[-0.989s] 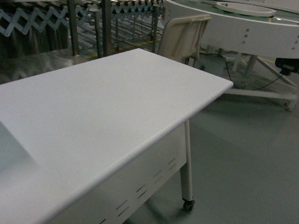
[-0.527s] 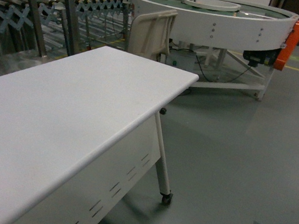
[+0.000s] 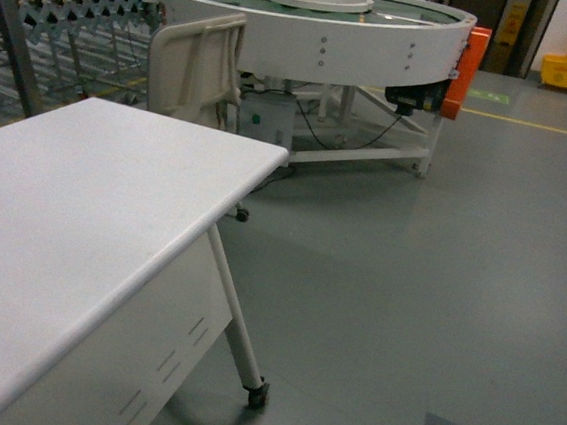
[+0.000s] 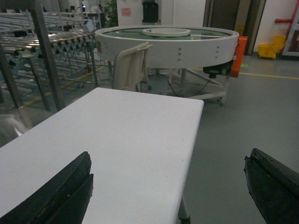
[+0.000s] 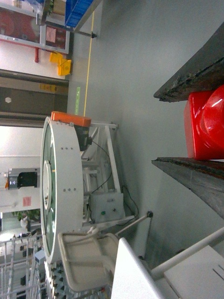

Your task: Pick red block from blue box to shelf

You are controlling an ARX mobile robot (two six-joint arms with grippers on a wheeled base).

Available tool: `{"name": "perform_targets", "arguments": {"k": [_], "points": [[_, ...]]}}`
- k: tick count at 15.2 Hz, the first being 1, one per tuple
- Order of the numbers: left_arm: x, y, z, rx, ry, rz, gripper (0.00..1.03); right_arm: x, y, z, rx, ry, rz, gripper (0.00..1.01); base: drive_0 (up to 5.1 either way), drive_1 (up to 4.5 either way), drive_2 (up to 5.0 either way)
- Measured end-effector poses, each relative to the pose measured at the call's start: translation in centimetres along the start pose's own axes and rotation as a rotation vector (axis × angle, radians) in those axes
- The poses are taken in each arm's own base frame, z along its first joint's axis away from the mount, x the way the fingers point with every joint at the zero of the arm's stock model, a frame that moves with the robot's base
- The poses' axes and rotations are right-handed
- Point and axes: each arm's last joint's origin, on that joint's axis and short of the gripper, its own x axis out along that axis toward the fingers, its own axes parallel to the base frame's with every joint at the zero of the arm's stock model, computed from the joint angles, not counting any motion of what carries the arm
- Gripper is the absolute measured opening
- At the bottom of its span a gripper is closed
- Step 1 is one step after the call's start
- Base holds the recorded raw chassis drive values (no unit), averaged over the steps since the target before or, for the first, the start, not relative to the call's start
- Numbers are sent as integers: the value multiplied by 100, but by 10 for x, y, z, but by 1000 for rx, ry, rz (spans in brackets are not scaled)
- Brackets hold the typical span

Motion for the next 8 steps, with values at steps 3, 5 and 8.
{"name": "perform_targets", "arguments": {"k": [3,5,8], "points": [[0,0,0,0,1,0,98,0,0,0,0,1,0,29,-199,-60,-338],[0,0,0,0,2,0,98,0,0,0,0,1,0,29,-199,-60,-338],[0,0,0,0,1,0,98,0,0,0,0,1,0,29,-199,-60,-338]]}}
